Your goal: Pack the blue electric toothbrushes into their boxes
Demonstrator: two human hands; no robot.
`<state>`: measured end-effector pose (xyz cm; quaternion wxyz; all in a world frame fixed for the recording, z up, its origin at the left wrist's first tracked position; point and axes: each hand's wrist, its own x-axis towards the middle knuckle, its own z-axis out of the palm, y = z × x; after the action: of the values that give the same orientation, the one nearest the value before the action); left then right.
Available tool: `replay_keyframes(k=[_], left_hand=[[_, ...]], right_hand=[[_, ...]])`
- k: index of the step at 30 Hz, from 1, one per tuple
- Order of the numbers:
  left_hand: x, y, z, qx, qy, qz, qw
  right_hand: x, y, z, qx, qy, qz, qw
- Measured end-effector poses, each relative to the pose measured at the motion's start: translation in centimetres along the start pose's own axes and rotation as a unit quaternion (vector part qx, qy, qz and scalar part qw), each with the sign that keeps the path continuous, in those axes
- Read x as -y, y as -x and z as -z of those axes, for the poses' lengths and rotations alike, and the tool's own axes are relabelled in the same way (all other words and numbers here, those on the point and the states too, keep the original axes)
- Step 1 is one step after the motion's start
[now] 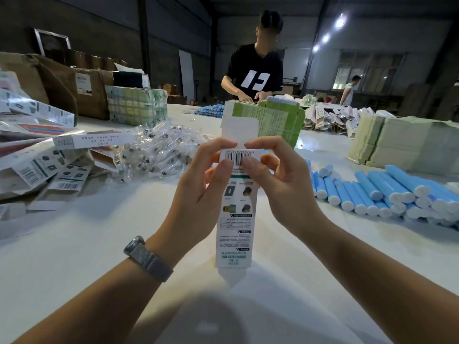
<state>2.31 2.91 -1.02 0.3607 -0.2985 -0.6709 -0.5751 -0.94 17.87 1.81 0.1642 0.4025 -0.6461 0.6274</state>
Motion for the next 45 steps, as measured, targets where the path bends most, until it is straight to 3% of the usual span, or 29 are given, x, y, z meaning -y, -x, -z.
replay_keyframes(k=[8, 19, 25, 32, 37, 45], left_hand=[[-0.4, 0.4, -0.8, -0.021, 0.002, -0.031, 0.999], [-0.8, 0.4, -0.8, -0.023, 0.018, -0.002, 1.000], [-1.0, 0.4, -0.8, -0.008, 0.043, -0.002, 0.999], [-1.1, 0.4, -0.9, -0.023, 0.048, 0.020, 0.998], [-1.3, 0.4, -0.8, -0.009, 0.041, 0.022, 0.999], [-1.6, 0.8, -1.5, 0.007, 0.123, 0.084, 0.989]], right_hand=[[0.9, -0.4, 0.6, 0.008, -0.018, 0.026, 0.999], [1.4, -0.6, 0.5, -0.005, -0.053, -0.004, 0.999], [1.6, -1.1, 0.9, 0.058, -0.117, -0.033, 0.991], [1.0, -1.0, 1.1, 0.056, -0.075, 0.006, 0.996], [1.0, -1.0, 0.7, 0.062, -0.129, -0.011, 0.990], [1.4, -0.6, 0.2, 0.038, -0.026, 0.002, 0.999]])
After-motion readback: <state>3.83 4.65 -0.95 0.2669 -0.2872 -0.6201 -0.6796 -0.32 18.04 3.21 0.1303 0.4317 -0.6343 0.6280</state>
